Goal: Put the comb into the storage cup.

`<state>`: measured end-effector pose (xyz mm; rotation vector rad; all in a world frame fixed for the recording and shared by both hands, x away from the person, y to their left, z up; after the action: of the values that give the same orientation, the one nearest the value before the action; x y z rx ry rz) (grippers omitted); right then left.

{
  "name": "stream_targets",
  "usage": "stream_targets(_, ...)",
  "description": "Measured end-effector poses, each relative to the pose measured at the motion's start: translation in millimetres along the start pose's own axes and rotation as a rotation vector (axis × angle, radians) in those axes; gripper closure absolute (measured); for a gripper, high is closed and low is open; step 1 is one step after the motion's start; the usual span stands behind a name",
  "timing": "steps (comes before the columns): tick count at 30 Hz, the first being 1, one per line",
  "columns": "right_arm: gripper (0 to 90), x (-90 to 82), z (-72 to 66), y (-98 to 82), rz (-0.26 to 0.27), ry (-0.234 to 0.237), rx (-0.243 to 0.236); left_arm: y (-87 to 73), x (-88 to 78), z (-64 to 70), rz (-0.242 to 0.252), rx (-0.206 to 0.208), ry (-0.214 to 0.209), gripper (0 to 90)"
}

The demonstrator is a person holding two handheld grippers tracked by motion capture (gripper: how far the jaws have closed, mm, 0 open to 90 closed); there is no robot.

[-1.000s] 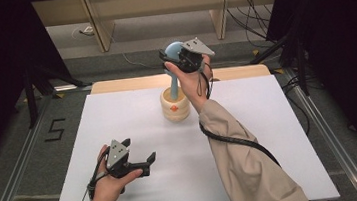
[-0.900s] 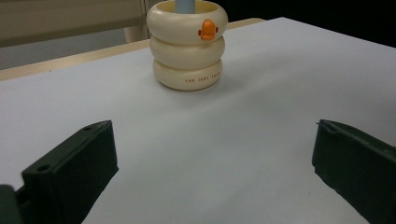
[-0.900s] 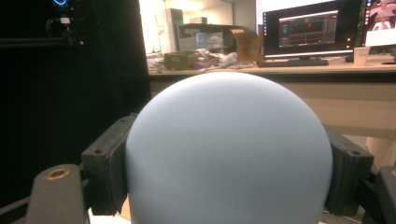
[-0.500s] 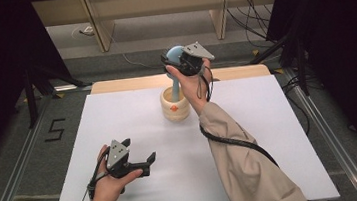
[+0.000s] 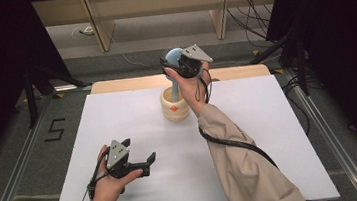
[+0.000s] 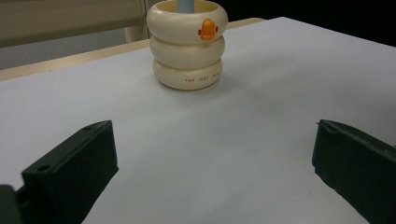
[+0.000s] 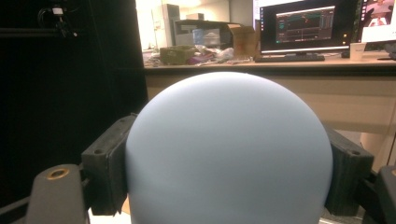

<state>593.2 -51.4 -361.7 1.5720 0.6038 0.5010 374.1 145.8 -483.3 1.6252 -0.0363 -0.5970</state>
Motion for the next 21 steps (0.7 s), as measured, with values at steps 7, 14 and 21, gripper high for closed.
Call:
stream_targets(7, 20.8, 0.3, -0.8, -5.2, -0.005, 0.0, -0.007, 0.0, -0.1, 0.3, 0.0, 0.0, -0.001, 0.0)
stream_targets(14, 20.8, 0.1, 0.5, -8.5, -0.003, -0.002, -0.005, -0.1, 0.2, 0.9, 0.001, 0.001, -0.003, 0.0)
stream_targets(21, 20.8, 3.6, -0.8, -10.2, -0.001, -0.003, -0.023, -0.4, 0.6, 0.8, 0.001, 0.0, -0.004, 0.0)
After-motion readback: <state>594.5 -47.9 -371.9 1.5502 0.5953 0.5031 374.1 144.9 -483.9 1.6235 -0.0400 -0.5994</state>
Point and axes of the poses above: each handheld gripper's, and its own axes: x roughly forward along the jaws, y roughly out of its top, z roughly to its right, the point moved 4 cm from there along x, roughly forward along the jaws, and after that the axes turned 12 degrees about y, right-handed, at the moved point
